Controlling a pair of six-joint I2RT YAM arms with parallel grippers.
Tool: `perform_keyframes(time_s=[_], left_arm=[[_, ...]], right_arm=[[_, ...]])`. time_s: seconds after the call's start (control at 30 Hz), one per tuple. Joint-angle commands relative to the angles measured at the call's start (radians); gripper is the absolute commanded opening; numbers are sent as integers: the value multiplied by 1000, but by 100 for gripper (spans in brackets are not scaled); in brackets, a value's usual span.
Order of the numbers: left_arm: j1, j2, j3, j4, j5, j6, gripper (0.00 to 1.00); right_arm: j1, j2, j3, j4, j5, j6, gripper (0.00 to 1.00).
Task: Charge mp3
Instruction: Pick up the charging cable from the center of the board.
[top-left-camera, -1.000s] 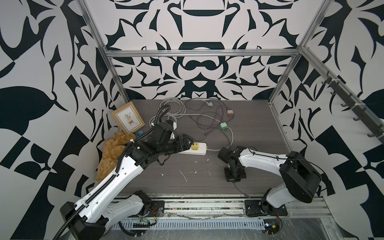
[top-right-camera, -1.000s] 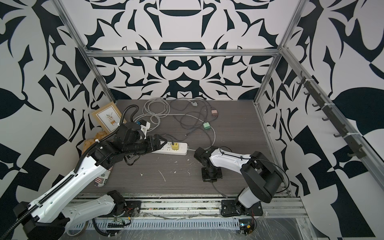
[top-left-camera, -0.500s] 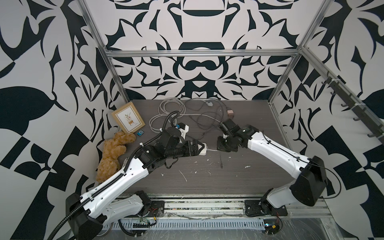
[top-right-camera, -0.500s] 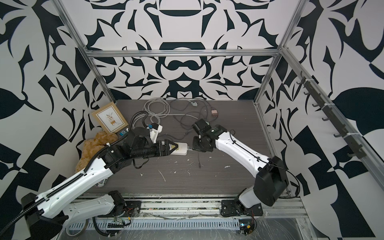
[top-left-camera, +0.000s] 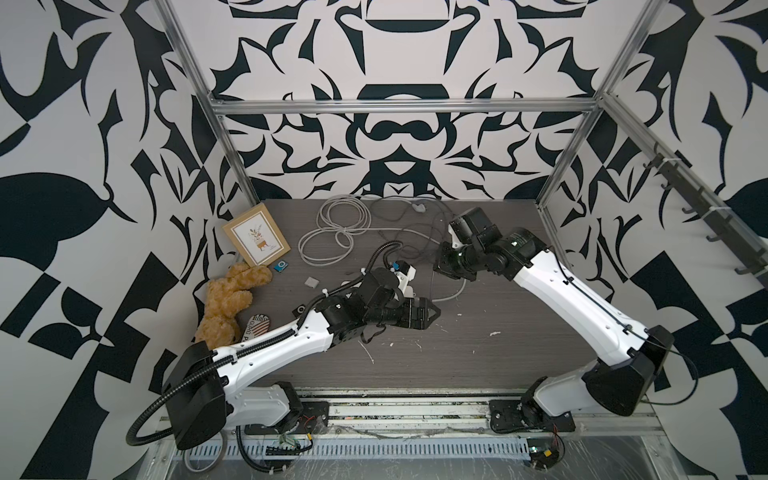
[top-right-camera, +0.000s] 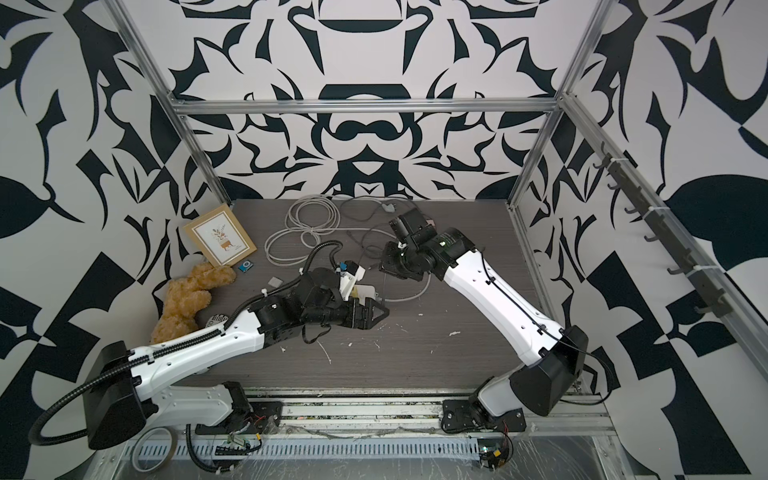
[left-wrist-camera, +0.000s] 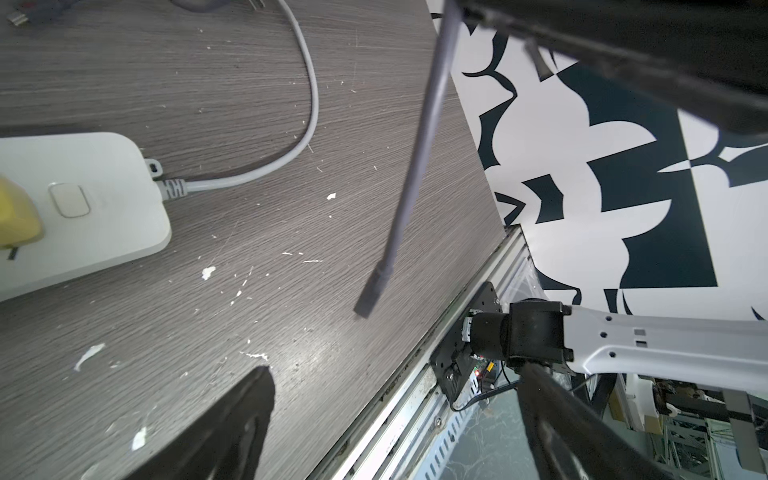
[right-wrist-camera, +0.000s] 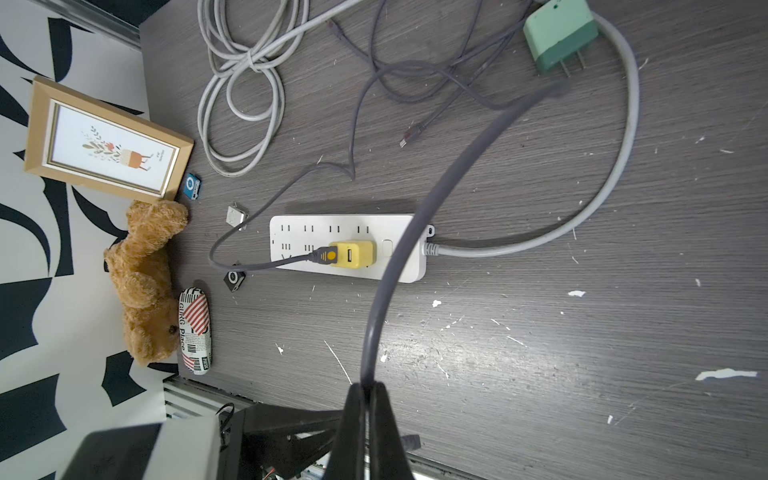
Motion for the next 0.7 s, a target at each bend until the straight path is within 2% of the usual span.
perform_keyframes(time_s=[0.0, 0.1, 0.23, 0.3, 0.47, 0.6, 0.67], left_arm=[[-1, 37, 14, -2, -30, 8, 93], [-1, 68, 28, -8, -38, 21, 86], [3, 92, 50, -19, -71, 49, 69], [6, 100, 64, -25, -85, 72, 65], [6, 128, 100, -14, -59, 117, 50], [10, 129, 104, -7, -40, 138, 25], [13, 118, 97, -2, -30, 141, 22]], right_arm=[[0, -37, 0, 4, -21, 35, 0], [2, -50, -12, 14, -37, 47, 0], [7, -61, -26, 22, -50, 57, 0], [9, -71, -40, 31, -58, 66, 0], [15, -87, -64, 49, -66, 84, 0], [15, -99, -77, 52, -66, 87, 0], [15, -108, -86, 62, -70, 97, 0]])
